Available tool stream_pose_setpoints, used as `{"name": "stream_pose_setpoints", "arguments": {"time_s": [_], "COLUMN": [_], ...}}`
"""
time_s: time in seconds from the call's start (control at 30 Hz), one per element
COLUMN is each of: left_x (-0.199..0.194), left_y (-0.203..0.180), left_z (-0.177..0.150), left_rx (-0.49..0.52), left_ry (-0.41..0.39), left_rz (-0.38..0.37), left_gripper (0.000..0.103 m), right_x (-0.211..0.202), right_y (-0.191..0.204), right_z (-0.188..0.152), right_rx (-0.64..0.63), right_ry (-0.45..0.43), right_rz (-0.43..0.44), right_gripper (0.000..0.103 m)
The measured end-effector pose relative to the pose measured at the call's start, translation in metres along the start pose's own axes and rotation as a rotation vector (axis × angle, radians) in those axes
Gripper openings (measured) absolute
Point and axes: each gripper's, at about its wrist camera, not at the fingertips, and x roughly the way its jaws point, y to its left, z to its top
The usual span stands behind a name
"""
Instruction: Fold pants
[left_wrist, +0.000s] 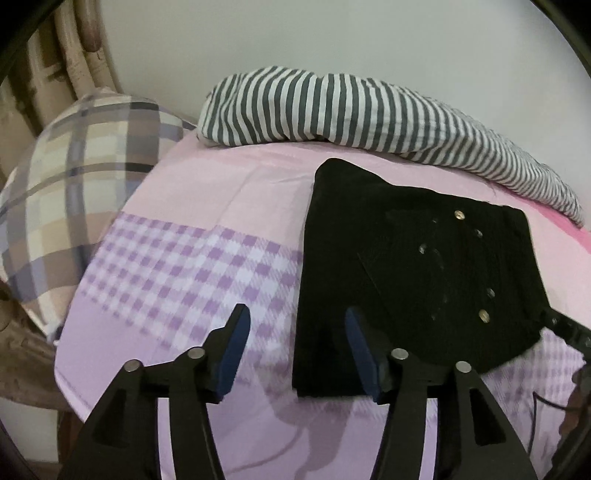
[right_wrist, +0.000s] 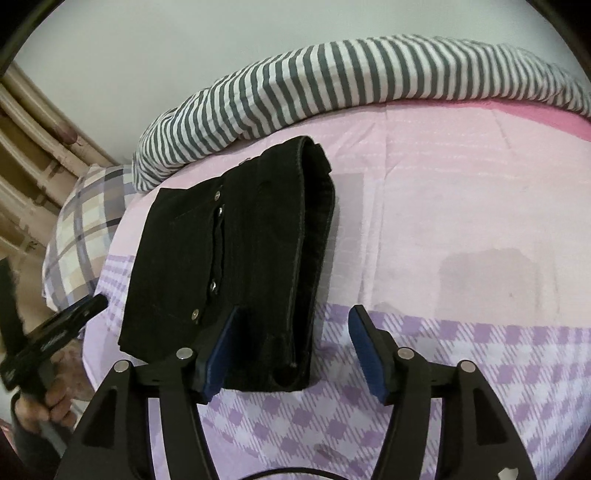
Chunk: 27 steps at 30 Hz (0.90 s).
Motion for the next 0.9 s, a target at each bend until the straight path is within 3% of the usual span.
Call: {"name": "stream_pose_setpoints", "arguments": {"time_s": [0.43, 0.77, 0.9], "left_x": [-0.048, -0.060, -0.062], "left_y": [-0.008, -0.014, -0.015], "left_z": [-0.045, -0.062, -0.065], "left_rx": [0.021, 0.036, 0.038], "left_ry": [-0.057, -0.088, -0.105], "left_rz": [0.022, 0.022, 0.032], "left_gripper": [0.059, 0.061, 0.064], "right_x": [-0.040, -0.067, -0.076], "right_y": [0.038, 0.085, 0.098], "right_z": [-0.032, -0.055, -0.061], "right_rx": [-0.106, -0.210, -0.232], "right_ry": [-0.072, -0.176, -0.214], "right_rz": [-0.086, -0.169, -0.182], "right_gripper": [0.065, 0.088, 0.092]}}
